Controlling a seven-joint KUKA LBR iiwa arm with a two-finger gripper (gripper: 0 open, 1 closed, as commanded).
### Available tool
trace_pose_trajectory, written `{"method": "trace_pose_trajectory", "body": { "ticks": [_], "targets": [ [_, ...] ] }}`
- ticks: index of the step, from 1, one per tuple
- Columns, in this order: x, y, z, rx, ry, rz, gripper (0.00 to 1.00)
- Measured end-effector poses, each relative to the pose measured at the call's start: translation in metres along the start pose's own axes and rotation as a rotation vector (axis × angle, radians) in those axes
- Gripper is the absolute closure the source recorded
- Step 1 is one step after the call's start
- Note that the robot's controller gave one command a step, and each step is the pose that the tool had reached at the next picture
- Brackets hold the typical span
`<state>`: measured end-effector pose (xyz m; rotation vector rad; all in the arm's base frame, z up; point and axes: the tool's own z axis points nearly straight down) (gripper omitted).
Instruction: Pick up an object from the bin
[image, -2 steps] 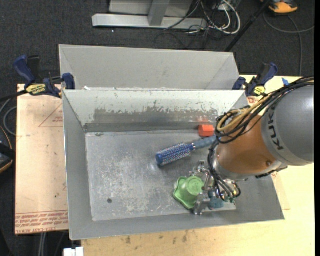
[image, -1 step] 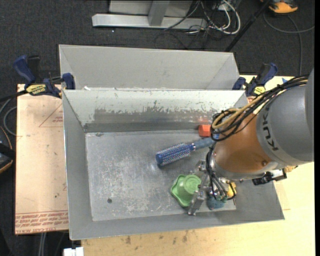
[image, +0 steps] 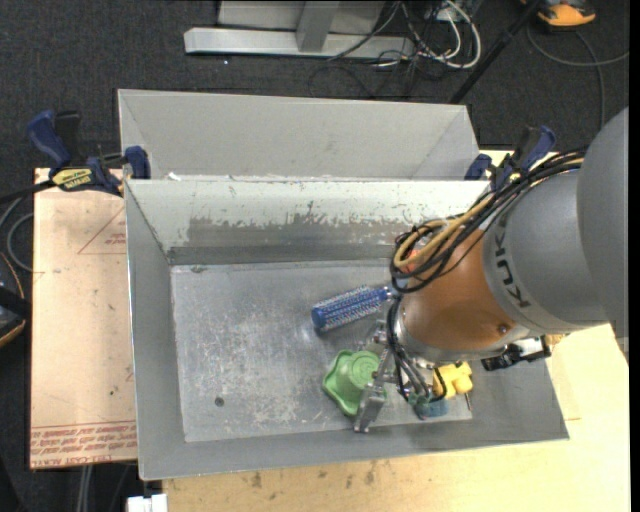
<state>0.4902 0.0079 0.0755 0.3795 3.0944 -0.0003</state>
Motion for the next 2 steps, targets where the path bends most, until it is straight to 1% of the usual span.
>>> {"method": "trace_pose_trajectory", "body": {
  "ticks": [1,2],
  "targets": [
    [0.016,0.072,-0.013,0.001,0.023,0.231,0.0],
    [0.012,0.026,0.002,-0.006,0.01,0.173,0.0]
  ]
}}
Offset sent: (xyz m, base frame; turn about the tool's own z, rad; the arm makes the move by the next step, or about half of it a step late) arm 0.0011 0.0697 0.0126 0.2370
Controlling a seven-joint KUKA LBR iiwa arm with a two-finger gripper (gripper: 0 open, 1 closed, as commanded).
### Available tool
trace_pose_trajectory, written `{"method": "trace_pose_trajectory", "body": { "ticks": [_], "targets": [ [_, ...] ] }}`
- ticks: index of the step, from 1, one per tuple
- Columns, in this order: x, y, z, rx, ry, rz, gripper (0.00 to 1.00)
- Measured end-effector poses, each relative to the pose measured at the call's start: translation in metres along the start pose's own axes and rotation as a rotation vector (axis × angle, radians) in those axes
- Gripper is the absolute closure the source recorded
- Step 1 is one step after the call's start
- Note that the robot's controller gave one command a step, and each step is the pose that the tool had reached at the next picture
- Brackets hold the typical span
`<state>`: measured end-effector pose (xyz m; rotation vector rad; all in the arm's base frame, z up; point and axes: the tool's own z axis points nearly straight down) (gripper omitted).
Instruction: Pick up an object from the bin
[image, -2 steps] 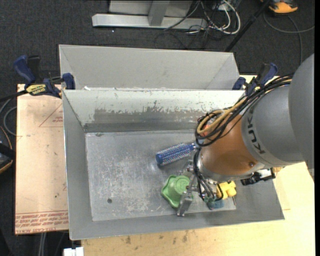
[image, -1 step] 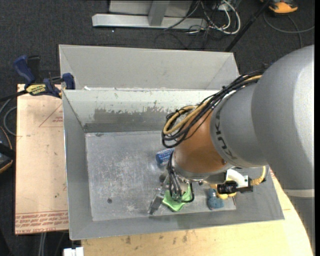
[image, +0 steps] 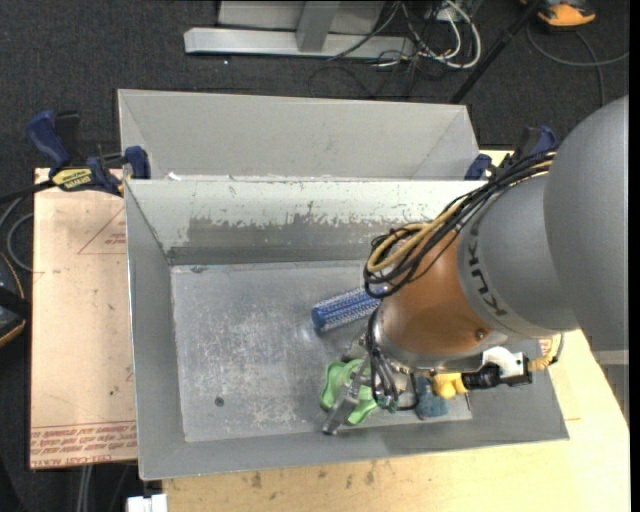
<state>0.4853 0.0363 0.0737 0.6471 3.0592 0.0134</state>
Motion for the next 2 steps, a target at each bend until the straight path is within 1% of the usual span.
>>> {"method": "trace_pose_trajectory", "body": {
  "ticks": [1,2],
  "targets": [
    [-0.003,0.0,-0.002,-0.001,-0.013,0.0,1.0],
    [-0.001,0.003,-0.13,0.007,0.005,0.0,1.0]
  ]
}}
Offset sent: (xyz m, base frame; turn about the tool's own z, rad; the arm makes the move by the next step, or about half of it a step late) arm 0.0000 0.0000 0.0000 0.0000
